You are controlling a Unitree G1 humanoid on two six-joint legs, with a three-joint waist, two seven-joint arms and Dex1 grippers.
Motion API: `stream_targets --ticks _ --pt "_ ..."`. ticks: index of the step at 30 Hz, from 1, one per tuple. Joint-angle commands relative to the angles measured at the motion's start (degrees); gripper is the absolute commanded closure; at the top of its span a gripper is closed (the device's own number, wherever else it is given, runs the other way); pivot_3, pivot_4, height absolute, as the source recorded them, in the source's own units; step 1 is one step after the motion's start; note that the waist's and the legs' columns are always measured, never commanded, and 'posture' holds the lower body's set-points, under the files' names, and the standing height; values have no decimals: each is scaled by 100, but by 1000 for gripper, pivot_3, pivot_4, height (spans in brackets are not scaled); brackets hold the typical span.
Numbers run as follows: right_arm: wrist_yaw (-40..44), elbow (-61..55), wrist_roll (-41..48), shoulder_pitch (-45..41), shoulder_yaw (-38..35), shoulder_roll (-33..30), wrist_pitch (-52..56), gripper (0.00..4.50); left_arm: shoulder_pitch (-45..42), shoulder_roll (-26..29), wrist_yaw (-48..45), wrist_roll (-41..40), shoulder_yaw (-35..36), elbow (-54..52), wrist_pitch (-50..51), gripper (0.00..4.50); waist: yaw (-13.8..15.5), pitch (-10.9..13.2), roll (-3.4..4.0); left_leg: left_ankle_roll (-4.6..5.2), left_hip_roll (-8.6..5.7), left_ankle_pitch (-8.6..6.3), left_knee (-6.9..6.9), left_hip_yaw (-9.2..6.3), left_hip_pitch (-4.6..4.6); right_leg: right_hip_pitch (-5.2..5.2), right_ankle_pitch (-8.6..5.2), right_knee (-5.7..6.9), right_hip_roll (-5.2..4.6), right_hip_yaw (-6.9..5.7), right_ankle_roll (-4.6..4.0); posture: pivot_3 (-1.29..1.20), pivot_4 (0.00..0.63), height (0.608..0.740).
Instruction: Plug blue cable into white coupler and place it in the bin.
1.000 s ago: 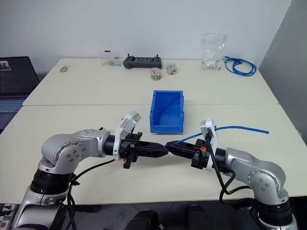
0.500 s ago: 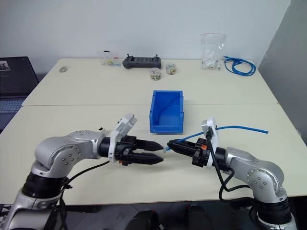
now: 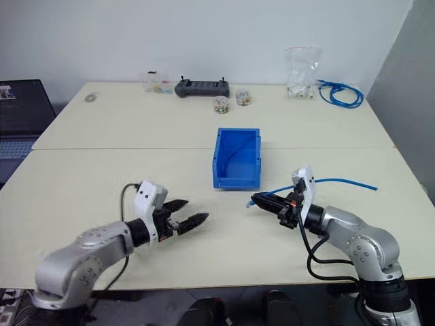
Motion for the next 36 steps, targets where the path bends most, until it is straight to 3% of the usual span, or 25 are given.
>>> stream_targets --ticks 1,10,25,34,36 --pt "185 -36 -104 -174 56 -34 -127 4391 72 -583 1238 787 100 -129 -390 0 14 0 1 0 0 0 -1 -1 0 0 0 -1 0 -2 1 0 150 740" --pt "276 -24 -156 -311 77 -66 -86 4392 -424 -1764 2811 1774 262 598 -820 0 99 -3 -5 0 -4 0 2 3 -3 2 2 -3 0 -5 3 0 150 740" --pt "212 -98 -127 -316 64 2 -71 4392 -2012 -2227 3594 2229 598 2585 -1411 0 126 -5 -9 -2 -6 1 4 7 -3 3 11 0 0 -4 6 0 150 740" --pt "240 -118 -124 -294 42 -44 -64 4392 -2176 -2418 3884 2298 765 2841 -1703 0 120 -5 -10 -3 -5 1 4 9 -2 3 13 -2 0 -1 11 0 150 740" --pt "242 -118 -127 -289 49 -45 -67 4392 -2138 -2441 3906 2307 777 2788 -1706 371 120 -5 -10 -3 -6 1 4 9 -2 3 12 -2 0 -2 12 0 150 740"
